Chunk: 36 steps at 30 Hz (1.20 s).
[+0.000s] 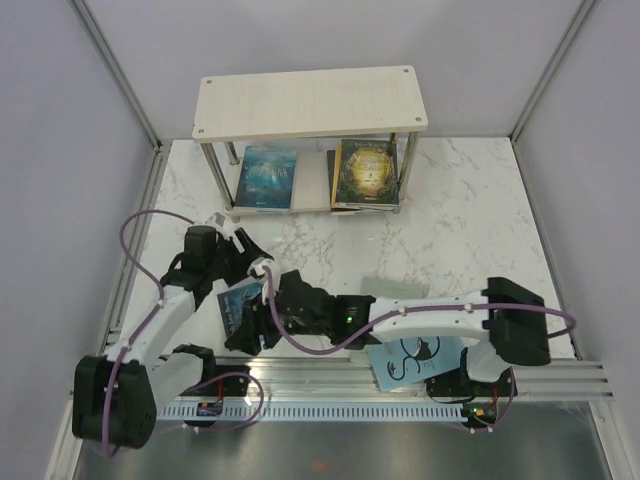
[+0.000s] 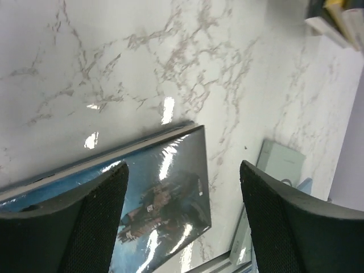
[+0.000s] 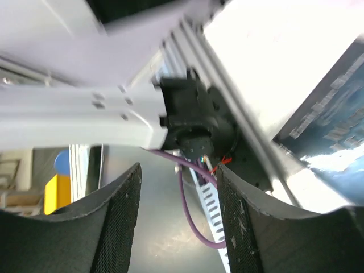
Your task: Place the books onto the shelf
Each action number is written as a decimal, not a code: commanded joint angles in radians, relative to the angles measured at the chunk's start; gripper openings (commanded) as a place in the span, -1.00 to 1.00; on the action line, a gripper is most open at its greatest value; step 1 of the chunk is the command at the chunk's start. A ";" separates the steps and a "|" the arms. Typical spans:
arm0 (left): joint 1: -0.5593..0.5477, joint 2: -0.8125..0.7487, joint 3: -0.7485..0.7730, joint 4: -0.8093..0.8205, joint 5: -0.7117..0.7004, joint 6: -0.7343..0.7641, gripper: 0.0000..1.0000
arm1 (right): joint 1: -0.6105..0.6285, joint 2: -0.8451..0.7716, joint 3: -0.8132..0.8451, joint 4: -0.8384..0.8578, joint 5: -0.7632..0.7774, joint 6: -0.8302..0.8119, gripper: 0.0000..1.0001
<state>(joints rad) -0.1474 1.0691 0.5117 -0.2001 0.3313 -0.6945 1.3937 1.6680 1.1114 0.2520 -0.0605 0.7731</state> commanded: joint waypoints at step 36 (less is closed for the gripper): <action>-0.061 -0.319 -0.122 -0.331 -0.123 -0.212 0.92 | -0.342 0.106 -0.228 -0.227 -0.161 0.120 -0.03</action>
<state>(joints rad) -0.2054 0.7368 0.3931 -0.5648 0.2192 -0.8780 0.9573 1.8359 0.9524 0.0937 -0.1818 0.8078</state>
